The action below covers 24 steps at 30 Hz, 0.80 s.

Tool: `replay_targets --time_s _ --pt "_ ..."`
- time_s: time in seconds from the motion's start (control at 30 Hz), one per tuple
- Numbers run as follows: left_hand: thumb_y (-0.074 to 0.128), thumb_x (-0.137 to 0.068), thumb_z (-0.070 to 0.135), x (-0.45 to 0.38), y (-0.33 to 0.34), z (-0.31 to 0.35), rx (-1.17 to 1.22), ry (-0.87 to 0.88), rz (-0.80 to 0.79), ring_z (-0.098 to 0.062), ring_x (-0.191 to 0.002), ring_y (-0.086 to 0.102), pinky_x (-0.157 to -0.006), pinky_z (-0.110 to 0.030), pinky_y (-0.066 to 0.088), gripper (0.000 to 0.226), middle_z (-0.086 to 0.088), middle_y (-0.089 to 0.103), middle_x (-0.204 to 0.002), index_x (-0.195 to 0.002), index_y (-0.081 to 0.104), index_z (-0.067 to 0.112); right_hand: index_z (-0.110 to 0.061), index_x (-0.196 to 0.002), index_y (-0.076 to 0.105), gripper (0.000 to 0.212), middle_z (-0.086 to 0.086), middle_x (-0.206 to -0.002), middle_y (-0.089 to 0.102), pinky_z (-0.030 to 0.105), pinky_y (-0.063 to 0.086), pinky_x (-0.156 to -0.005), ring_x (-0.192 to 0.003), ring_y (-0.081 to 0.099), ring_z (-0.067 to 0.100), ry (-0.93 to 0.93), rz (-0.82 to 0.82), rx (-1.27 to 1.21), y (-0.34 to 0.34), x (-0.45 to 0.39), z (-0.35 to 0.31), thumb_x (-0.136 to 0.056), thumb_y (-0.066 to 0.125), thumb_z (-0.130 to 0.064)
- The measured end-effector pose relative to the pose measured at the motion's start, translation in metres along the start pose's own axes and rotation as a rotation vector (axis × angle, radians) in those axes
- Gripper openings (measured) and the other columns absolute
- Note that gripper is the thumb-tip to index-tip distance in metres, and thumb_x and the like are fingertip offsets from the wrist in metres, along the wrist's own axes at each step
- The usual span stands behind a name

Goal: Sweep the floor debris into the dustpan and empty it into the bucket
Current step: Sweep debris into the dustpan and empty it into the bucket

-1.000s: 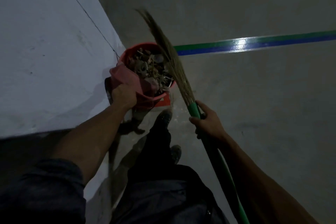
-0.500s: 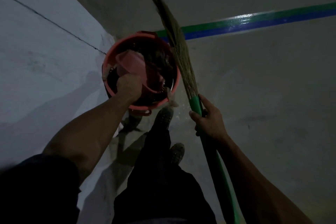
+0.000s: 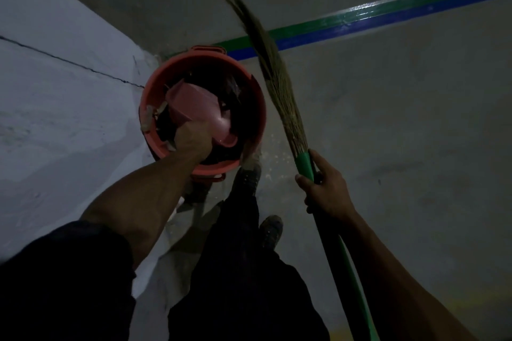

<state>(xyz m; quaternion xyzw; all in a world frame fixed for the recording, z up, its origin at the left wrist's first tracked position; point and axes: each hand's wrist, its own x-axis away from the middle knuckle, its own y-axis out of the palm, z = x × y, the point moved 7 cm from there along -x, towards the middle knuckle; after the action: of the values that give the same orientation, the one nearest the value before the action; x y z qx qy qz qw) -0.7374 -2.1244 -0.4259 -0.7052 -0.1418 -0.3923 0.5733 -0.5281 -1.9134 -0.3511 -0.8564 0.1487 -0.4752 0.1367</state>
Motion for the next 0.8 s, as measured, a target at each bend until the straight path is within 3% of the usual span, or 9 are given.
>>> replay_targets --time_s 0.1,0.2,0.33,0.53,0.67,0.8 --pt "0.044 -0.098 0.009 0.008 0.007 -0.017 0.038 0.015 0.085 -0.039 -0.098 0.062 -0.075 -0.044 0.047 0.023 -0.025 0.063 -0.107 -0.107 0.06 -0.005 -0.035 -0.149 0.036 0.067 0.007 -0.105 0.064 0.032 0.053 -0.042 -0.049 0.061 0.019 0.015 0.015 0.011 -0.01 0.01 0.01 -0.091 0.065 -0.017" --pt "0.044 -0.099 0.012 0.033 0.002 -0.03 0.12 0.023 0.183 -0.04 -0.088 0.062 -0.062 -0.038 0.038 0.023 -0.027 0.062 -0.101 -0.109 0.058 -0.003 -0.033 -0.149 0.037 0.067 0.01 -0.104 0.066 0.03 0.051 -0.041 -0.047 0.061 0.017 0.017 0.031 0.028 -0.023 0.027 0.019 -0.091 0.067 -0.017" --pt "0.044 -0.099 0.019 0.071 -0.001 -0.04 0.165 -0.028 0.211 -0.041 -0.088 0.06 -0.063 -0.04 0.039 0.027 -0.025 0.06 -0.101 -0.116 0.05 0.0 -0.034 -0.15 0.035 0.068 0.011 -0.104 0.067 0.031 0.053 -0.042 -0.051 0.062 0.023 0.008 0.038 0.024 -0.04 0.057 0.031 -0.091 0.066 -0.019" --pt "0.041 -0.094 0.012 0.13 0.002 -0.033 0.216 -0.057 0.341 -0.038 -0.074 0.059 -0.064 -0.039 0.039 0.018 -0.022 0.064 -0.085 -0.096 0.053 -0.002 -0.034 -0.15 0.036 0.068 0.011 -0.102 0.066 0.029 0.051 -0.042 -0.05 0.062 0.021 -0.032 0.078 -0.019 -0.063 0.102 0.059 -0.091 0.066 -0.019" --pt "0.046 -0.096 0.019 0.182 0.007 -0.017 0.263 -0.107 0.419 -0.042 -0.081 0.06 -0.064 -0.038 0.034 0.019 -0.023 0.062 -0.093 -0.099 0.053 0.001 -0.036 -0.149 0.038 0.066 0.012 -0.103 0.065 0.03 0.051 -0.043 -0.048 0.061 0.021 -0.08 0.08 -0.049 -0.083 0.133 0.088 -0.091 0.066 -0.02" --pt "0.042 -0.1 0.028 0.239 0.017 0.024 0.337 -0.074 0.43 -0.047 -0.091 0.058 -0.07 -0.046 0.044 0.034 -0.03 0.057 -0.109 -0.114 0.048 -0.002 -0.036 -0.149 0.035 0.067 0.013 -0.112 0.063 0.03 0.051 -0.044 -0.051 0.062 0.023 -0.121 0.11 -0.073 -0.114 0.174 0.13 -0.091 0.065 -0.02"
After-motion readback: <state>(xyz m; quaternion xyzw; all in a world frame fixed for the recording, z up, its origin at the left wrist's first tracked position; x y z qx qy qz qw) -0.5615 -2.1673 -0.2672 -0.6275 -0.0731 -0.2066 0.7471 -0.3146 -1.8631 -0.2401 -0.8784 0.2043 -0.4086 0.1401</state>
